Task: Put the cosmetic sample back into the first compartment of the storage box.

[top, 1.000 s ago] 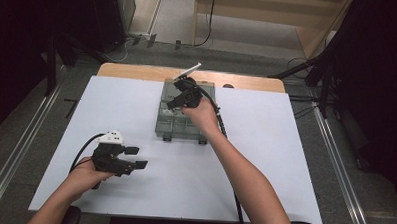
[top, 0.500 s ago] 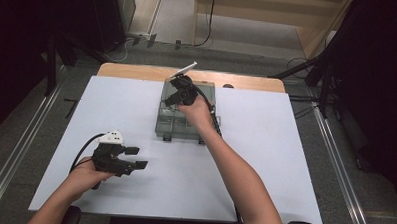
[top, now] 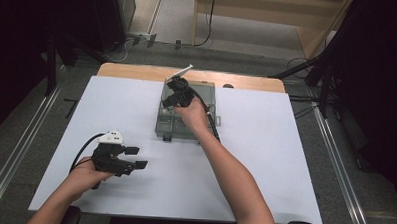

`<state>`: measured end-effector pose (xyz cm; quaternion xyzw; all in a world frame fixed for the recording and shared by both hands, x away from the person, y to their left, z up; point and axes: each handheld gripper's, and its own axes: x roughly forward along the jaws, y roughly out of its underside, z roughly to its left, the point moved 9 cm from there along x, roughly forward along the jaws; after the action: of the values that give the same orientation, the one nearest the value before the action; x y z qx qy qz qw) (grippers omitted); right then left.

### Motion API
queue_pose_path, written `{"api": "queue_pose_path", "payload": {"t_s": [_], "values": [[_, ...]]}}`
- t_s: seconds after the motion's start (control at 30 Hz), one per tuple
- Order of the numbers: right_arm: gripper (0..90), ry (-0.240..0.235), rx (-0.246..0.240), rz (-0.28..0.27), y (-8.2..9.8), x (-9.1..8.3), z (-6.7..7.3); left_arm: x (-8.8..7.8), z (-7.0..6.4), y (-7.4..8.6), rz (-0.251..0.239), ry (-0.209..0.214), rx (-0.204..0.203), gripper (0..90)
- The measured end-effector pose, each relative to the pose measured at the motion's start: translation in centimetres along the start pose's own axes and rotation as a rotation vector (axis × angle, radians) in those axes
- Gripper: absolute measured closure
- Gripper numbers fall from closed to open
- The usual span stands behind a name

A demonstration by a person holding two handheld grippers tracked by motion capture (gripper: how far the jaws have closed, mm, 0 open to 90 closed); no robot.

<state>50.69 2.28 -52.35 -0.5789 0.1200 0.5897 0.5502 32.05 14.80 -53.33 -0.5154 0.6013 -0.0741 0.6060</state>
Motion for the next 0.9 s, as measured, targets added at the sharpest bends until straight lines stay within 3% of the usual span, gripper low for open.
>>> {"api": "queue_pose_path", "payload": {"t_s": [0.9], "values": [[81.9, 0.036, 0.025, 0.034, 0.7, 1.8, -0.3, 0.0, -0.1, 0.0, 0.006, 0.006, 0.005, 33.7]]}}
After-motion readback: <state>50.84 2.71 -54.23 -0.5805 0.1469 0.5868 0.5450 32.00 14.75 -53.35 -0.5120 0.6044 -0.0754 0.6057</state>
